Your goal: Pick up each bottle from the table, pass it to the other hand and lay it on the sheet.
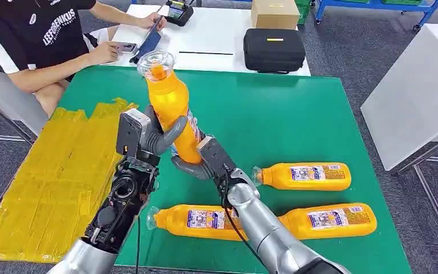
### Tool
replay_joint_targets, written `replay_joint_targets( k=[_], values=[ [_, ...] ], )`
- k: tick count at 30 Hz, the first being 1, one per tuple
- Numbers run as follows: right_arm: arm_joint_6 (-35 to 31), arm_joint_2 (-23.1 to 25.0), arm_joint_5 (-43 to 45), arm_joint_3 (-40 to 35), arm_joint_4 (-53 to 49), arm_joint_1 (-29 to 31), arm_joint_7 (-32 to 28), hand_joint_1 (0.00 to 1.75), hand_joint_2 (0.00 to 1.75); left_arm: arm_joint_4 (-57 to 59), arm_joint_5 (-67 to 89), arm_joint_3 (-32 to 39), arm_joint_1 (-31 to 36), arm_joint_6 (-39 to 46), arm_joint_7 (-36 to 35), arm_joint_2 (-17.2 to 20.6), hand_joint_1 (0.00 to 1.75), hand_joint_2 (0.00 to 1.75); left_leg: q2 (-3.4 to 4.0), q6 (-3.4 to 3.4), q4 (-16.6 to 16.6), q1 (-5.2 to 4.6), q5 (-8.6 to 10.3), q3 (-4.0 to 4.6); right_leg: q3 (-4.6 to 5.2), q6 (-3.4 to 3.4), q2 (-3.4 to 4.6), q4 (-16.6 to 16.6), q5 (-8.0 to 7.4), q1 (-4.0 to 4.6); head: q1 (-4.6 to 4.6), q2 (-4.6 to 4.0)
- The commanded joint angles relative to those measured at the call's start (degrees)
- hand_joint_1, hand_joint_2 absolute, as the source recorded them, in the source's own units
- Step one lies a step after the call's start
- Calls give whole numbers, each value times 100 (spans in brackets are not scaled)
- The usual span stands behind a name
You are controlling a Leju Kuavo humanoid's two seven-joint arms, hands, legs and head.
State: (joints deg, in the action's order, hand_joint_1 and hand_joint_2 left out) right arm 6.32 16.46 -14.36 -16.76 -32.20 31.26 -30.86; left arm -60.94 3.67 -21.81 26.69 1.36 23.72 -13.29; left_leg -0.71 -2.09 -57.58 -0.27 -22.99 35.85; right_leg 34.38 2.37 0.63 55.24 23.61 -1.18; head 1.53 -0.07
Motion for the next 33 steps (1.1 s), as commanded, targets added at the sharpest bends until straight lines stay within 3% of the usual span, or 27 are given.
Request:
replay_joint_targets(
  k=[1, 3, 4, 5, 31, 32, 33],
  values=[
    [-114, -89, -114, -404, 173, 139, 90, 175, 175, 322, 71, -361, 307, 66, -13, 126, 0, 175, -1, 8, 2, 3, -5, -12, -14, -8, -8, -2, 6, 4, 2, 0],
    [-194, -103, -135, -457, 139, 124, 122, 175, 175, 321, -24, -321, 287, 127, 12, 95, 0, 175, 0, 10, 0, 5, -8, -17, -19, -10, -7, -1, 8, 6, 2, 0],
    [-231, -113, -133, -473, 131, 121, 139, 175, 175, 335, -34, -342, 296, 156, 18, 105, 38, 175, 1, 15, -2, 6, -15, -31, -33, -14, -10, 1, 16, 8, 2, 0],
    [-257, -124, -133, -479, 127, 122, 144, 175, 175, 334, -44, -342, 300, 173, 25, 110, 173, 175, 0, 12, -1, 6, -12, -25, -27, -12, -9, -1, 12, 7, 2, 0],
    [-533, -259, -4, -535, -384, -27, 40, 175, 175, 316, -114, -298, 317, 365, 126, 215, 175, 175, 1, 10, 1, 4, -9, -21, -22, -11, -8, -2, 10, 5, 2, 0],
    [-562, -273, 20, -533, -589, -113, 1, 26, 175, 277, -103, -259, 309, 399, 128, 242, 175, 175, -1, 9, 2, 3, -6, -14, -15, -8, -8, -2, 7, 4, 0, 0],
    [-582, -283, 39, -531, -700, -156, -13, 0, 175, 256, -84, -226, 307, 442, 130, 261, 175, 175, 1, 14, -2, 5, -14, -28, -30, -14, -10, 1, 15, 7, 2, 0]
  ],
)
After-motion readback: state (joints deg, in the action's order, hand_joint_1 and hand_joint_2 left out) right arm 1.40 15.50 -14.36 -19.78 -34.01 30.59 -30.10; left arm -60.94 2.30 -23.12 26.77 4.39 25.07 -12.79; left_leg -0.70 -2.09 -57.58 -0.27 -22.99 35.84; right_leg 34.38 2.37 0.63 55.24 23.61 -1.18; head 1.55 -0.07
